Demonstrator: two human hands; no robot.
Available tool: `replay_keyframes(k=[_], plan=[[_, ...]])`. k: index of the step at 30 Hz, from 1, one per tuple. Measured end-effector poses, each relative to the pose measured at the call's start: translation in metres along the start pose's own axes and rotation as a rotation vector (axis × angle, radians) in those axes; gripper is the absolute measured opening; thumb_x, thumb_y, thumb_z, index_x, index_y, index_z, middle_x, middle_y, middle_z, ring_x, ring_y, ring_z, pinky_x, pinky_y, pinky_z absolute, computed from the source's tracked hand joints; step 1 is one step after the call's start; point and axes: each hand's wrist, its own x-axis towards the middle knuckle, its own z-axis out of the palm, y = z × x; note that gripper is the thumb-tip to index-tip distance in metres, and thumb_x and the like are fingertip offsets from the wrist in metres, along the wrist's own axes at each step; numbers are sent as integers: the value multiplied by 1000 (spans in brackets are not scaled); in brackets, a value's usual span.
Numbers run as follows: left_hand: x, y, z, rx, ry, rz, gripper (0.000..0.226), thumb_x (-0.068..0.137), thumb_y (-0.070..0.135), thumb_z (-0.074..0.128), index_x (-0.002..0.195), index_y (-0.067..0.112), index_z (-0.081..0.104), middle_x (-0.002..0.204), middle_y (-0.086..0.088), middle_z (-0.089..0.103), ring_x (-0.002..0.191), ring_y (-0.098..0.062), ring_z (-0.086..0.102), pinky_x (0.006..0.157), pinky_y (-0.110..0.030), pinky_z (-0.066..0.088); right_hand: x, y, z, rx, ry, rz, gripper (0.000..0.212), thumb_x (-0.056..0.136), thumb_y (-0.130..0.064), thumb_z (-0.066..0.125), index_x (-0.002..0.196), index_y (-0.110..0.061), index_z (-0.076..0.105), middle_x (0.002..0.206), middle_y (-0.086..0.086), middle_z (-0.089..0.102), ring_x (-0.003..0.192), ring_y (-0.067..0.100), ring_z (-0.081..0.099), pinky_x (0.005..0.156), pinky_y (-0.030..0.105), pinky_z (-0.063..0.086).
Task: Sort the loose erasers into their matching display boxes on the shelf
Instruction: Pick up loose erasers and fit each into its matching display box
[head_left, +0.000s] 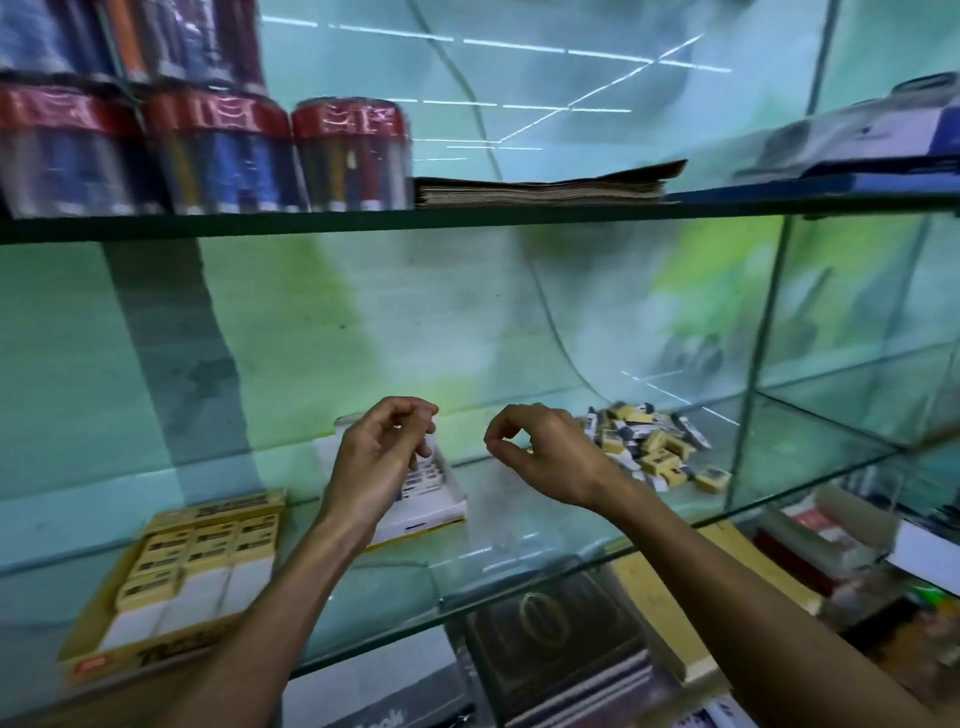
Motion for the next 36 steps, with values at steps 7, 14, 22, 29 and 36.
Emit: replay_keyframes(k=[7,14,22,29,36], plan=[[3,-2,32,-29,-77,-24,9,96,17,60,95,15,68,75,10,65,66,-12,59,64,-32,45,-16,46,-28,-179,-80,58,21,92,-13,54,109,-18,66,111,2,66,102,20,57,84,31,48],[5,1,44,-36,-103,-30,8,96,18,60,95,16,68,75,10,65,66,-11,58,62,-24,46,-22,91,-32,-520,-237,67,36,93,-22,58,128,-29,58,128,1,49,120,25,38,102,41,39],[7,2,39,-27,-94,-21,9,96,15,60,93,15,68,79,6,64,66,-11,57,61,-26,45,-15,83,-33,29,-95,167,15,94,-18,59,108,-24,61,104,-1,63,94,22,61,76,33,50],[8,1,30,-2,-84,-13,9,95,15,60,93,17,69,82,5,64,66,-9,57,54,-20,42,-12,54,-32,935,24,427,23,102,-8,46,120,0,57,112,22,65,87,22,71,73,25,57],[2,-1,23,281,-186,147,11,93,19,64,99,28,65,90,13,65,69,-7,55,59,-14,43,-8,32,-21,799,-35,345,21,97,-20,59,103,-2,68,86,15,72,72,14,65,75,31,53]])
